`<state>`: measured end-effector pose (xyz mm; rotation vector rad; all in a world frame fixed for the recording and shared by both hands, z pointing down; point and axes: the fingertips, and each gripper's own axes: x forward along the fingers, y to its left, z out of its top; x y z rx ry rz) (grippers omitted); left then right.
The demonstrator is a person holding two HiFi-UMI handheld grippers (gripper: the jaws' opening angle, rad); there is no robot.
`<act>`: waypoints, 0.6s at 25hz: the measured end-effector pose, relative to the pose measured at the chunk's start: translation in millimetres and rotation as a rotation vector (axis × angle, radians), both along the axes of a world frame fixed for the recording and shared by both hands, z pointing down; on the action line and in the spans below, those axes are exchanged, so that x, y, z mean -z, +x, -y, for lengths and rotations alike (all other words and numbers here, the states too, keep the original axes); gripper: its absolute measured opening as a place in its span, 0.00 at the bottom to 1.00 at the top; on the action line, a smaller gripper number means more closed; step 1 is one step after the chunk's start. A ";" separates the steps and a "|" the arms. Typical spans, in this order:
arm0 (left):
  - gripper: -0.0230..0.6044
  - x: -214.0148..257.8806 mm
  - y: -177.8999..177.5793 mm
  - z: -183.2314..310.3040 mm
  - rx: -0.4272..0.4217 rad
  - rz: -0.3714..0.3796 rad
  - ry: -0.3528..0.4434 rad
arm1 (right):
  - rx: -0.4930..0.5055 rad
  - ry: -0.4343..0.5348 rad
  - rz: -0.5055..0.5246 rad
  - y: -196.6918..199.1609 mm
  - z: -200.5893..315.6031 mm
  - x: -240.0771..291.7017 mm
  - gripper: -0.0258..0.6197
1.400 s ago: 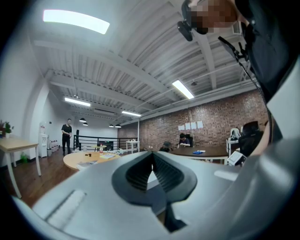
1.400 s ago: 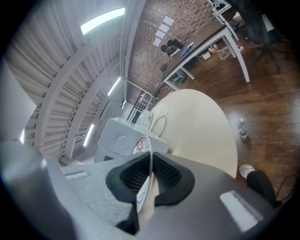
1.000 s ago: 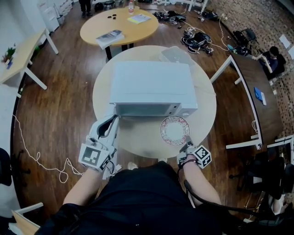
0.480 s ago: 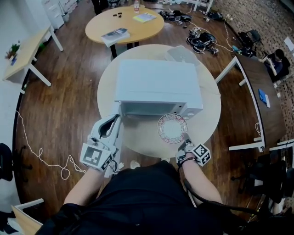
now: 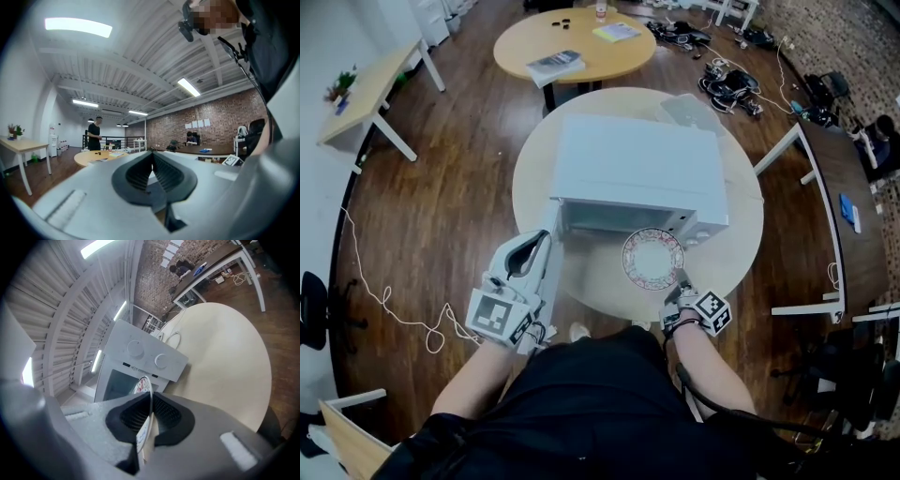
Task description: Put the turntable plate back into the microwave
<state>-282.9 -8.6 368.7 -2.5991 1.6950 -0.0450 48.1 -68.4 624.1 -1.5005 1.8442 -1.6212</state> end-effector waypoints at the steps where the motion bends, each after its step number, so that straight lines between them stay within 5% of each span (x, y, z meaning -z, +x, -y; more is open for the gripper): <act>1: 0.04 0.0 -1.1 -1.0 0.002 -0.002 0.000 | 0.004 0.001 0.003 -4.0 0.6 0.3 0.07; 15: 0.04 2.6 8.5 0.1 -0.027 -0.006 0.001 | 0.056 0.007 0.028 -43.9 5.2 7.2 0.07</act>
